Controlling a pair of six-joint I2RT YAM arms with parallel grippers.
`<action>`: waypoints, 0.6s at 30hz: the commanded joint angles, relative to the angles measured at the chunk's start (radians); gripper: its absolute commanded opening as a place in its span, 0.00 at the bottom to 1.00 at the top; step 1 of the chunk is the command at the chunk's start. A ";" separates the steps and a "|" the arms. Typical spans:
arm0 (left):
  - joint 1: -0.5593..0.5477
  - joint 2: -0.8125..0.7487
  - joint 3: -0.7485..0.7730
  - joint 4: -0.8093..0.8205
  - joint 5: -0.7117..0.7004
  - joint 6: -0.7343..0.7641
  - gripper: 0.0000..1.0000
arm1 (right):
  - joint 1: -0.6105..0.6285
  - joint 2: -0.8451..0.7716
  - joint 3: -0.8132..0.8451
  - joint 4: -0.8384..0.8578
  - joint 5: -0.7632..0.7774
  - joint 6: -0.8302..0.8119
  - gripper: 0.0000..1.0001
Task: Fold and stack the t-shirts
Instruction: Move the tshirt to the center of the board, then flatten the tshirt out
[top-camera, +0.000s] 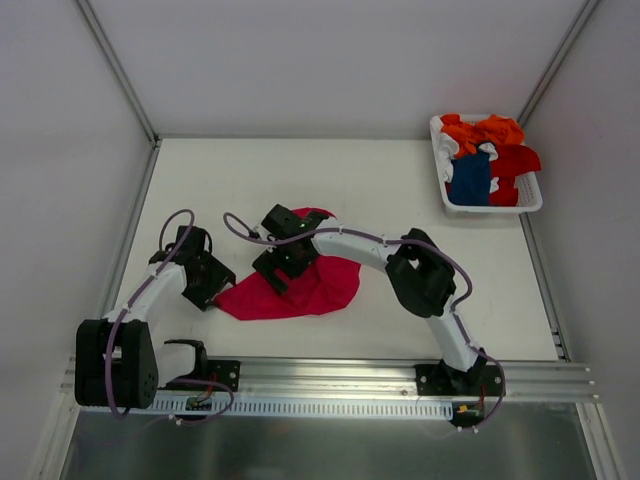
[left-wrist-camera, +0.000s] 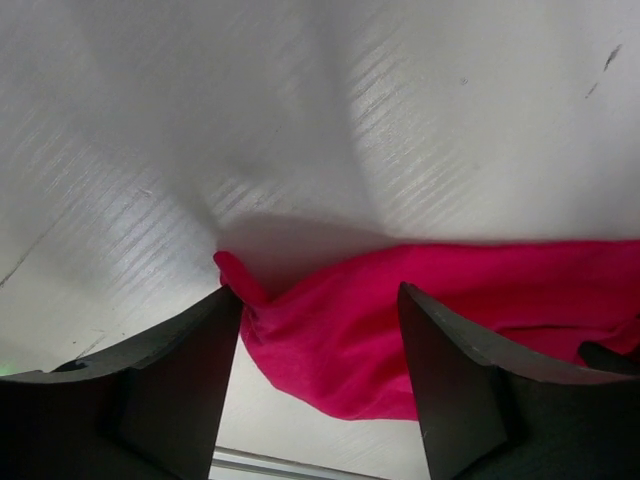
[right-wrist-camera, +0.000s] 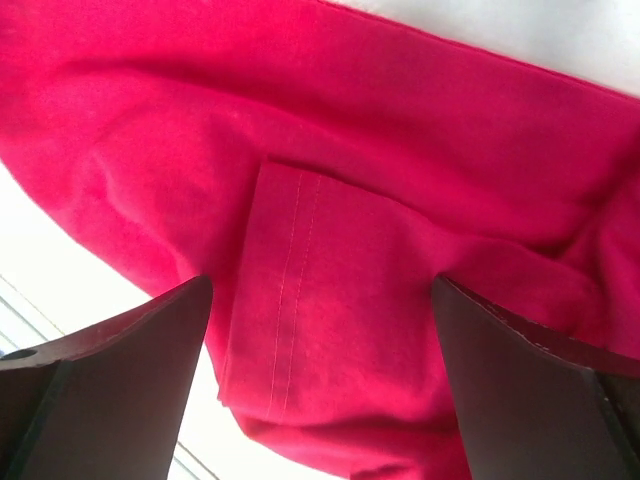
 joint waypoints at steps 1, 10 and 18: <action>0.008 0.009 -0.014 0.025 0.017 -0.008 0.63 | 0.015 0.022 0.011 0.019 0.021 -0.004 0.95; 0.009 0.011 -0.023 0.030 -0.006 0.002 0.00 | 0.009 0.004 0.022 0.049 0.147 -0.019 0.19; 0.011 -0.028 0.120 0.068 -0.055 0.146 0.00 | -0.124 -0.163 0.106 0.050 0.176 0.022 0.00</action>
